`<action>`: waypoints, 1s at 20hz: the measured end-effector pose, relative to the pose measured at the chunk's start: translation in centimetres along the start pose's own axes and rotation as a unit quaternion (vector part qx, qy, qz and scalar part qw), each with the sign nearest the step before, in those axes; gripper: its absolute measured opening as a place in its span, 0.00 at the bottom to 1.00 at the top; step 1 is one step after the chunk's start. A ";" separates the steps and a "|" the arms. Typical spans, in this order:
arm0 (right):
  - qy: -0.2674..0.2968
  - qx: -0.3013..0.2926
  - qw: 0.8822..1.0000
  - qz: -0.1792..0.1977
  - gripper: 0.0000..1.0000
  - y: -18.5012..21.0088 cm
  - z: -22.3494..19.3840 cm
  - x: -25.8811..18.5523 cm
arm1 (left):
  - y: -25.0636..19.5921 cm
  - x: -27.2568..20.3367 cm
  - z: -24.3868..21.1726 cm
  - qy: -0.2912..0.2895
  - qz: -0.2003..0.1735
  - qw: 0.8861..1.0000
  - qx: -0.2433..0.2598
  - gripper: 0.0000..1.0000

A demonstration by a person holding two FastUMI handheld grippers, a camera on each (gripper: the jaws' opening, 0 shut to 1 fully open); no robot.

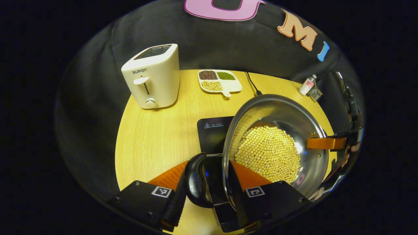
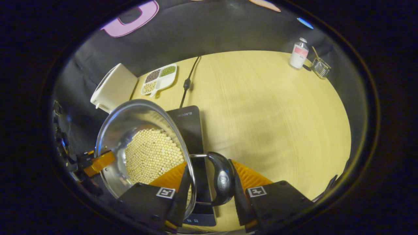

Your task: First push the handle of the pot to place it horizontally, then grasp the pot with both hands and set it on the induction cooktop.

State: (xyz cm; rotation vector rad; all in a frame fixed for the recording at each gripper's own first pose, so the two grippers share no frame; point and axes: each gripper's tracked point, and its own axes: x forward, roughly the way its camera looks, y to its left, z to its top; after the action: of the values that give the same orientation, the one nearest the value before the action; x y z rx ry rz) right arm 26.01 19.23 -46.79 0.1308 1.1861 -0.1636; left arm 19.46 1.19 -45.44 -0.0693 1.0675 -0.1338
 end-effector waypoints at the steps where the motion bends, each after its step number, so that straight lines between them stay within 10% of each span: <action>1: 0.000 0.001 1.000 0.003 0.66 0.1 0.1 -0.3 | -0.2 -0.1 0.3 -0.009 0.009 1.000 0.005 0.71; 10: -0.032 0.010 0.997 0.063 0.86 -1.3 0.7 -4.0 | -1.4 -4.7 0.9 -0.060 0.069 0.995 -0.043 0.83; 20: -0.035 0.053 0.986 0.157 0.83 -10.5 -5.2 -7.2 | -5.5 -12.4 -4.2 -0.098 0.158 0.975 -0.118 0.82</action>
State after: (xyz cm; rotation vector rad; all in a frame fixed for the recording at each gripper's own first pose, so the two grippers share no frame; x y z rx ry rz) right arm 16.62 10.28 -42.19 0.4006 1.0729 0.0454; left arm 9.45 -2.44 -36.02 -0.1236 0.8802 0.2838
